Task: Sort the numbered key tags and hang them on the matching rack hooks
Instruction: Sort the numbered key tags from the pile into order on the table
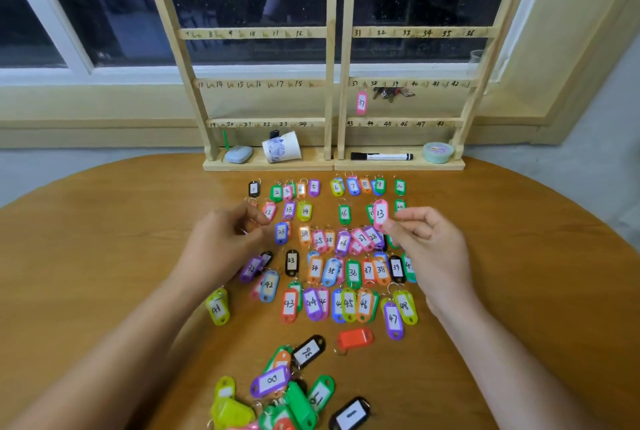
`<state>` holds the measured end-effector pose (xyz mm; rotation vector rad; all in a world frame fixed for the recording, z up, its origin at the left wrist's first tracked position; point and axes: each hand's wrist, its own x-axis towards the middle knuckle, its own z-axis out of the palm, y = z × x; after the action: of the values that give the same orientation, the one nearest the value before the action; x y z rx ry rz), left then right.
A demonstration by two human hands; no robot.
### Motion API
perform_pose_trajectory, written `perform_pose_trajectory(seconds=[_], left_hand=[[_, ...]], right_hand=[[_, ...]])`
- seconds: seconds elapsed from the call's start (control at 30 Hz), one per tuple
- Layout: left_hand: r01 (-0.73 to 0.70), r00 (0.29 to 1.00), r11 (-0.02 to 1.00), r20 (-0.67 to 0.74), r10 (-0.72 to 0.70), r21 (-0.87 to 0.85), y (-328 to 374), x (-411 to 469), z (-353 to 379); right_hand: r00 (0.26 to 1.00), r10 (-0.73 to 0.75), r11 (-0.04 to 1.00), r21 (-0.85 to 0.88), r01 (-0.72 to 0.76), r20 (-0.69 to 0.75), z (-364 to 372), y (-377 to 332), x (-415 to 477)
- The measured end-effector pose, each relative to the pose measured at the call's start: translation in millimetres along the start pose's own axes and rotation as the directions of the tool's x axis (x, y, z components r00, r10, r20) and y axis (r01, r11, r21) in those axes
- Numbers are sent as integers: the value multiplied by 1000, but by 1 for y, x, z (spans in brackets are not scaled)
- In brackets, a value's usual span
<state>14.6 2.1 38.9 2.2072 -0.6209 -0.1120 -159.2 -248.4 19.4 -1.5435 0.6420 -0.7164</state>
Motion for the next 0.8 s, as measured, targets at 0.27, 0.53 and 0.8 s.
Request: perform_pose_trajectory(seconds=[0.27,0.53,0.8], left_hand=[[11,999,998,-52,-14,-63,-26,-21,-8],[51,997,995,-56,-56,-86,-37,-22,-11],[44,996,994,-69,-51,-101,-37,-20,-15]], right_hand=[[989,-54,954,-285,92,139,43,-13,15],[970,-10,851,-508,136,244,120,-16,52],[973,-6,773,-617,150,230,158,-10,66]])
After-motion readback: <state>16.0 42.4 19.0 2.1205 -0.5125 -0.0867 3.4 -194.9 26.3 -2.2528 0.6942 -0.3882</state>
